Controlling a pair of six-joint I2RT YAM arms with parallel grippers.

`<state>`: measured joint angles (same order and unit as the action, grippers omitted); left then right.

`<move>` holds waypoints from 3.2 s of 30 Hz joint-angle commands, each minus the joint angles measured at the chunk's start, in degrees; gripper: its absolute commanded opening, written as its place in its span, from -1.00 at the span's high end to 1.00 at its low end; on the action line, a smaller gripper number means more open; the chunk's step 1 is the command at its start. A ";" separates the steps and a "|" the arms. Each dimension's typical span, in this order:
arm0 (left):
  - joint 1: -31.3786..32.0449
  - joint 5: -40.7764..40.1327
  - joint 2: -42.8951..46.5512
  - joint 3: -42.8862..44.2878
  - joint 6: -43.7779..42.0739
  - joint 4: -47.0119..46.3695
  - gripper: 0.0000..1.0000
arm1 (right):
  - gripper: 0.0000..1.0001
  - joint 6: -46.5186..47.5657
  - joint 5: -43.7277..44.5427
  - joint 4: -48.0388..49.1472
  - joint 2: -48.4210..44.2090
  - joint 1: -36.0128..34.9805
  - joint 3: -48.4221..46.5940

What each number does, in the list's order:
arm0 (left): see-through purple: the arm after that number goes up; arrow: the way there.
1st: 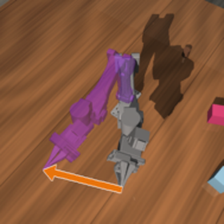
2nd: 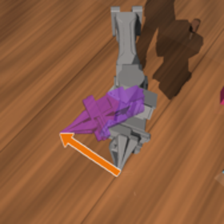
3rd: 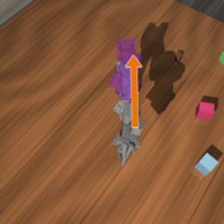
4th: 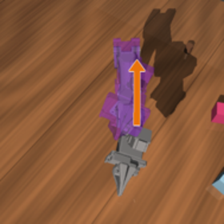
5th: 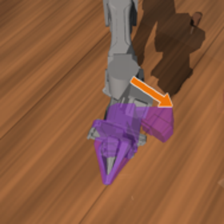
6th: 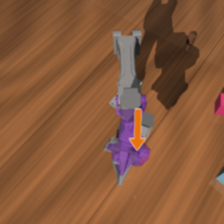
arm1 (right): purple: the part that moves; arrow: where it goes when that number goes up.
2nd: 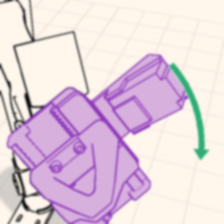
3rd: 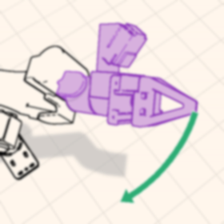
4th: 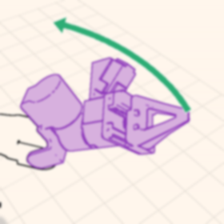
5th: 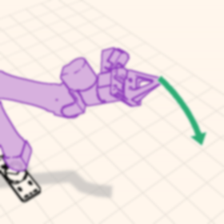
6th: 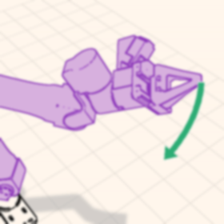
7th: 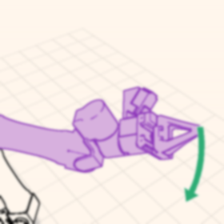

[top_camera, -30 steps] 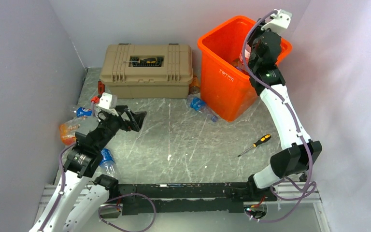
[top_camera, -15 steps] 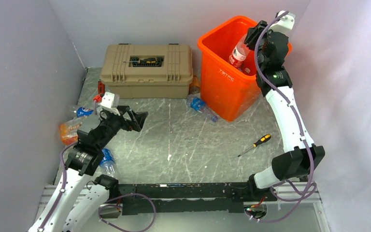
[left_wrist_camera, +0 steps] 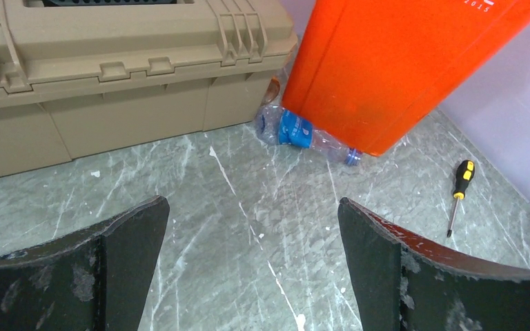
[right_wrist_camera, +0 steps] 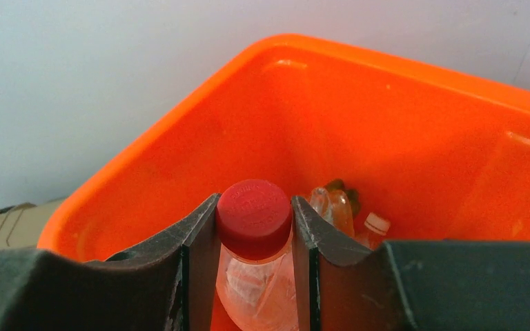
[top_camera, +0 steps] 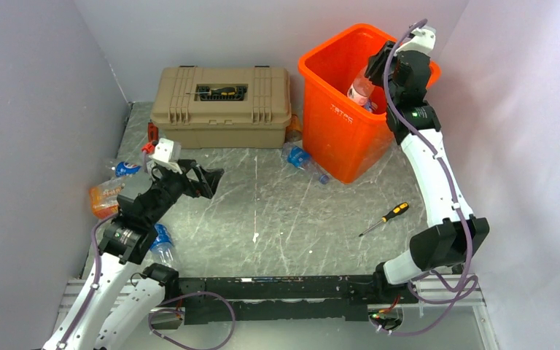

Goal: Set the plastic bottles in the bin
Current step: Place the plastic bottle in the trash bin.

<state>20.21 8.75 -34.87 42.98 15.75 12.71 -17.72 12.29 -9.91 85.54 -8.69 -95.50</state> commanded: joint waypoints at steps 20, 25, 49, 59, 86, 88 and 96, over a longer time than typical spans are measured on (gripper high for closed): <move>-0.17 0.43 0.31 -0.05 0.15 -2.22 -0.96 | 1.00 0.20 2.99 -1.94 -4.76 0.29 2.12; -0.17 0.91 -0.28 0.16 0.26 -2.17 -0.96 | 1.00 2.26 7.27 3.57 -7.81 0.25 -0.38; -0.17 -0.38 1.33 0.15 0.27 -1.99 -0.98 | 0.86 9.71 2.10 -1.50 5.33 0.73 -1.64; -0.17 1.60 0.60 0.11 0.17 -2.57 -0.96 | 1.00 -1.06 -12.63 5.61 -1.79 0.57 5.45; -0.17 3.07 0.83 -0.18 0.65 -3.04 -0.97 | -1.00 -2.65 2.67 -3.50 -9.75 -2.03 5.54; -0.12 3.04 0.73 -0.20 0.69 -3.04 -0.97 | -1.00 -2.67 3.52 -2.05 -12.80 -2.62 6.98; 0.09 -0.25 -1.32 0.47 0.86 -1.29 -0.97 | -0.99 -2.54 0.82 -3.88 -21.13 -8.65 6.05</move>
<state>20.23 10.57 -35.14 42.98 15.97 11.88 -21.17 13.78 -13.91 66.11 -14.09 -88.33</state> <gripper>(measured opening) 0.986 0.994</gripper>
